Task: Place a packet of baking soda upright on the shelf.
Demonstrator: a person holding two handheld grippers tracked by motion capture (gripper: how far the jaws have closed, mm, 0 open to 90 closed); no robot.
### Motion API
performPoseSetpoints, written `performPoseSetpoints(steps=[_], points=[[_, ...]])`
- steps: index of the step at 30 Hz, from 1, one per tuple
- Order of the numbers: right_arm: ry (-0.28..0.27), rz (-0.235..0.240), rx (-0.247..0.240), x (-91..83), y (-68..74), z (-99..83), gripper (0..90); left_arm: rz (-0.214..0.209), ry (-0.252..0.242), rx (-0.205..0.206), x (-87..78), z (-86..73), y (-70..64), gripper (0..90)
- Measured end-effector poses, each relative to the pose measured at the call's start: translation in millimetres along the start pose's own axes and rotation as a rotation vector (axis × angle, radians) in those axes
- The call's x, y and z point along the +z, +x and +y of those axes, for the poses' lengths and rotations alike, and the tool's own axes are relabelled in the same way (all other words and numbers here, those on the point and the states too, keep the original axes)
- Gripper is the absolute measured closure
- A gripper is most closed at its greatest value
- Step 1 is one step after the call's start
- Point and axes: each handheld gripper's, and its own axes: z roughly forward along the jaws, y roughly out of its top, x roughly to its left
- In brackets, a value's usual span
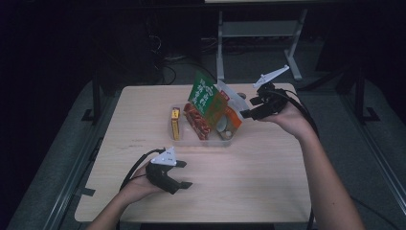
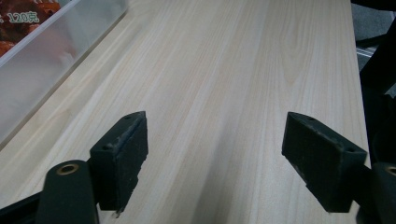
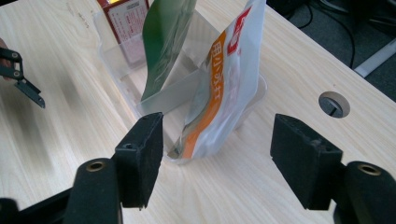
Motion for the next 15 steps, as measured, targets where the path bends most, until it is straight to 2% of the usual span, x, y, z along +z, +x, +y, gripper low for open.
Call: performPoseSetpoints(steps=[8,9,13,14,15], points=[[-0.025,0.019,0.009,-5.0,7.2,-18.4,31.6,0.004,-0.003,-0.01,-1.7,1.0,-1.1,18.8],[-0.028,0.021,0.014,-5.1,8.4,-24.0,31.6,0.005,-0.027,-0.036,-3.9,2.3,-1.0,18.8],[-0.026,0.019,0.015,-4.2,11.7,-33.9,31.4,-0.001,-0.037,-0.054,-9.0,3.7,2.2,18.8],[-0.029,0.033,0.029,-3.7,14.7,-41.3,31.4,0.002,-0.036,-0.055,-10.4,3.3,3.2,18.8],[-0.029,0.033,0.029,-3.7,14.7,-41.3,31.4,0.003,-0.034,-0.059,-11.2,2.8,3.5,18.8]])
